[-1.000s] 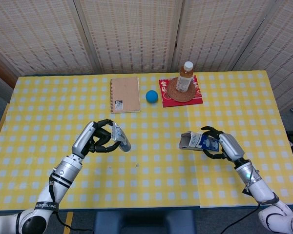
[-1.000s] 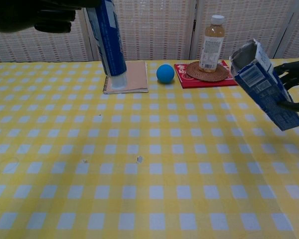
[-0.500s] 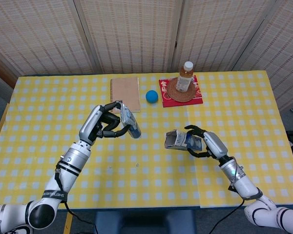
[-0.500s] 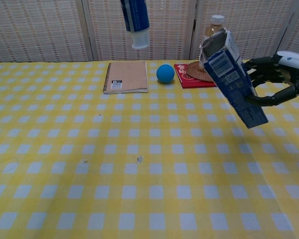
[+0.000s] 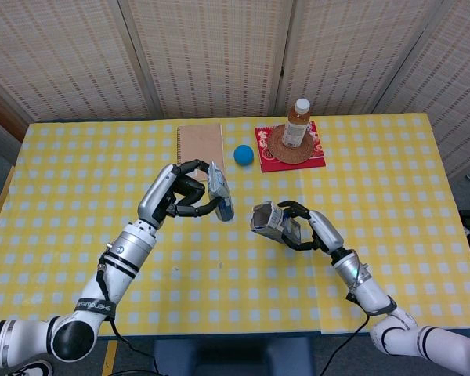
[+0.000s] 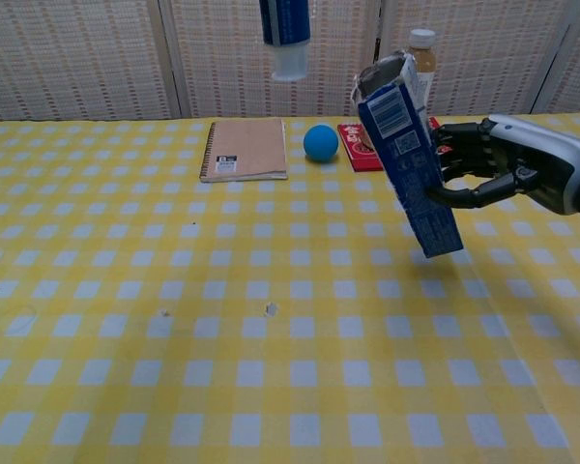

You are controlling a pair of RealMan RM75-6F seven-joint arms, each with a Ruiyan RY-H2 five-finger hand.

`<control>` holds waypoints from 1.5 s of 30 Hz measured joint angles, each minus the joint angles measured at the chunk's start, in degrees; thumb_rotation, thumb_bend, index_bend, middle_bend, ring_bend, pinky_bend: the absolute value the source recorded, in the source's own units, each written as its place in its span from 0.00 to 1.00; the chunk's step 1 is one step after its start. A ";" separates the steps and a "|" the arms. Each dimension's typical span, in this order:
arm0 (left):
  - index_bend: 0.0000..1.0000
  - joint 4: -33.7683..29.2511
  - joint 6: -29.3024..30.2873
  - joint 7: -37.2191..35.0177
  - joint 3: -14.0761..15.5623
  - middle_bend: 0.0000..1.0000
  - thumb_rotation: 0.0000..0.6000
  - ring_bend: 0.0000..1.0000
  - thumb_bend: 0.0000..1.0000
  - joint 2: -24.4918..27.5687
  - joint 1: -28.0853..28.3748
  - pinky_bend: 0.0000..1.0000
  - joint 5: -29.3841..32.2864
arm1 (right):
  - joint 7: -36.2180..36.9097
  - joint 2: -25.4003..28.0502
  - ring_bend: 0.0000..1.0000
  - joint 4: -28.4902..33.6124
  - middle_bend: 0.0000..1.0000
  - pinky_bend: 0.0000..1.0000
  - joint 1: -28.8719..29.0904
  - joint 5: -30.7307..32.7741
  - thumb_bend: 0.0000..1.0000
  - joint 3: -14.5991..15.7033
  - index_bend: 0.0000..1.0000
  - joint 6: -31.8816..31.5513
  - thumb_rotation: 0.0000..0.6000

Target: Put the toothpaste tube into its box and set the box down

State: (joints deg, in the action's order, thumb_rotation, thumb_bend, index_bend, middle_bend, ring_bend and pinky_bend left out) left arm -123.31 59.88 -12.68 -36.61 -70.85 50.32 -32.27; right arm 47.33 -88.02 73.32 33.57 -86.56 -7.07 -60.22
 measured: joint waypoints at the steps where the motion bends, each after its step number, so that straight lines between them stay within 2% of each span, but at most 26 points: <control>1: 0.83 0.16 0.08 0.20 0.07 1.00 1.00 1.00 0.45 -0.12 0.34 1.00 0.25 | -0.04 -0.31 0.29 -0.07 0.23 0.27 0.32 -0.05 0.38 0.02 0.44 0.26 1.00; 13: 0.83 0.48 1.23 1.33 -0.86 1.00 1.00 1.00 0.45 -1.57 4.23 1.00 4.43 | -0.55 -2.34 0.29 -0.96 0.23 0.27 2.18 1.24 0.38 -0.39 0.45 2.28 1.00; 22: 0.83 0.71 2.51 2.68 -0.39 1.00 1.00 1.00 0.45 -3.98 6.89 1.00 5.16 | -0.63 -2.85 0.29 0.34 0.23 0.27 2.71 1.56 0.38 -0.51 0.45 2.42 1.00; 34: 0.83 2.35 4.33 3.15 -0.11 1.00 1.00 1.00 0.45 -5.63 7.59 1.00 4.06 | 1.17 -2.49 0.29 1.27 0.23 0.27 2.54 0.96 0.38 0.13 0.45 1.63 1.00; 45: 0.83 3.17 3.51 2.56 0.09 1.00 1.00 1.00 0.45 -6.26 7.43 1.00 3.85 | 4.43 -2.48 0.29 1.01 0.22 0.27 2.47 0.39 0.38 0.24 0.45 0.67 1.00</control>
State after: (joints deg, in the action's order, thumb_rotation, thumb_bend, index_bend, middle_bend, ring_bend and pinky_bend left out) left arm -120.13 63.39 -10.12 -36.52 -77.11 57.74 -28.43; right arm 51.75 -90.50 74.33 36.04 -86.18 -6.83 -59.55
